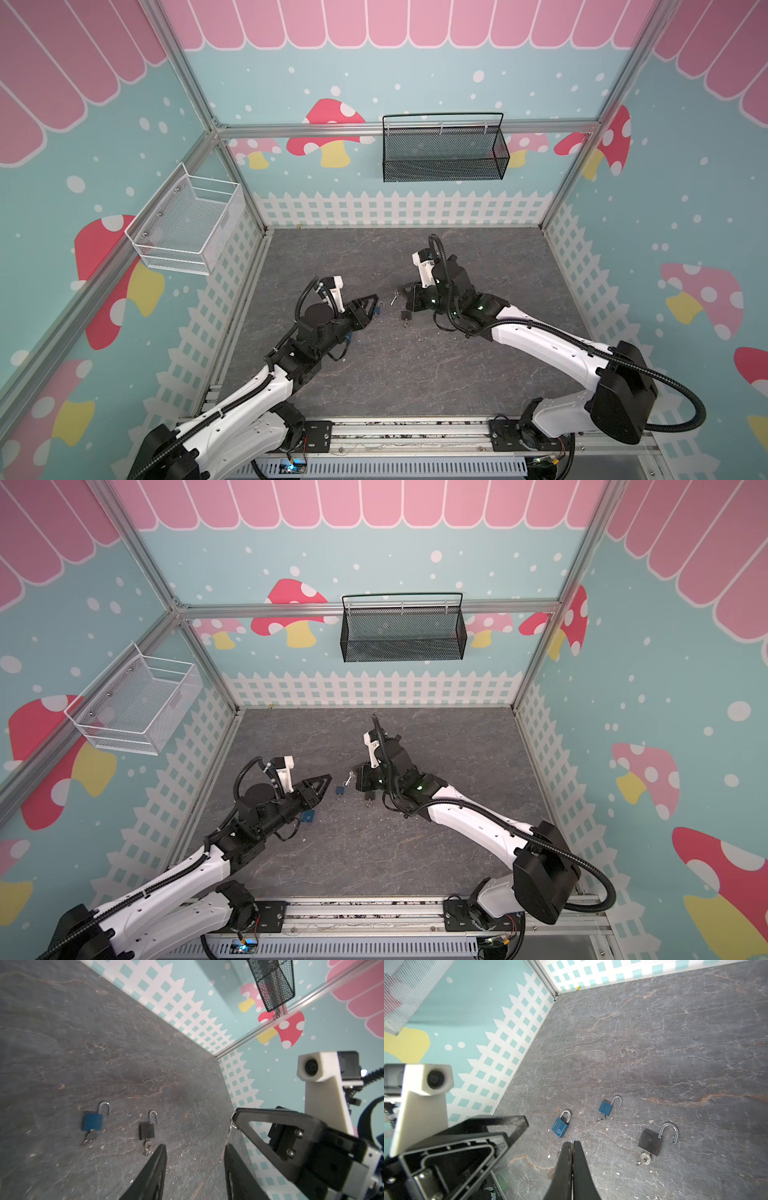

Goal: Unlock with the key

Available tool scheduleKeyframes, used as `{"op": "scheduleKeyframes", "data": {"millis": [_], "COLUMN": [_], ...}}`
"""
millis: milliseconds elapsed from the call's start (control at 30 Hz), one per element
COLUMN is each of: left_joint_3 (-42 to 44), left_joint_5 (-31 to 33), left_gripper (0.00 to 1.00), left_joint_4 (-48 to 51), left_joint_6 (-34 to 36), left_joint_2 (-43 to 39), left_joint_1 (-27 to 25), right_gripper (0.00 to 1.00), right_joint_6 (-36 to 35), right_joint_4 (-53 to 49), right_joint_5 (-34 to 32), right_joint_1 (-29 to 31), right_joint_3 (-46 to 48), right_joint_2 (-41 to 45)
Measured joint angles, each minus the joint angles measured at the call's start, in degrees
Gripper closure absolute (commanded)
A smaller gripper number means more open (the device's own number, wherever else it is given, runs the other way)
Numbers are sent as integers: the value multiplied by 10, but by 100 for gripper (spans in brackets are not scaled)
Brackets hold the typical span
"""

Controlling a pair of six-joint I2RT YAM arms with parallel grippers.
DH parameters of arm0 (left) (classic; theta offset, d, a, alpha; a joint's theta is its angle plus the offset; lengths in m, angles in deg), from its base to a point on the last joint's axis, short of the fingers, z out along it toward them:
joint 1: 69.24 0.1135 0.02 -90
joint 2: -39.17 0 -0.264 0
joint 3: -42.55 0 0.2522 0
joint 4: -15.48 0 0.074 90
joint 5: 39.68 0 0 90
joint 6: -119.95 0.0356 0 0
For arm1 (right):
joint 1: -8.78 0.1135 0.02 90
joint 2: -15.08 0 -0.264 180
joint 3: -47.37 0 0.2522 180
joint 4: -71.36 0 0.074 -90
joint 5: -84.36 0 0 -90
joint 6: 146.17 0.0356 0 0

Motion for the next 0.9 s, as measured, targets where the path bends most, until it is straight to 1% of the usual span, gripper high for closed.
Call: {"op": "scheduleKeyframes", "data": {"millis": [200, 333, 400, 567, 700, 800, 900], "left_joint_3": [24, 26, 26, 26, 25, 18, 11], "left_joint_5": [11, 15, 22, 50, 56, 46, 35], "left_gripper": [58, 58, 59, 59, 60, 62, 69], "left_joint_4": [-147, -218, -235, -241, -249, -268, -283], "left_joint_6": [55, 72, 77, 79, 79, 78, 75], "left_joint_2": [58, 82, 93, 107, 113, 135, 155], "left_joint_1": [-54, -75, -81, -84, -84, -87, -90], "right_gripper": [100, 100, 100, 100, 100, 100, 100], "right_joint_6": [25, 37, 43, 50, 53, 56, 57], "right_joint_4": [0, 3, 3, 5, 7, 10, 12], "right_joint_5": [20, 29, 31, 34, 37, 40, 42], "right_joint_1": [-15, -21, -22, -25, -25, -25, -25], "right_joint_3": [7, 9, 13, 13, 14, 15, 15], "right_joint_2": [9, 13, 19, 34, 39, 39, 39]}}
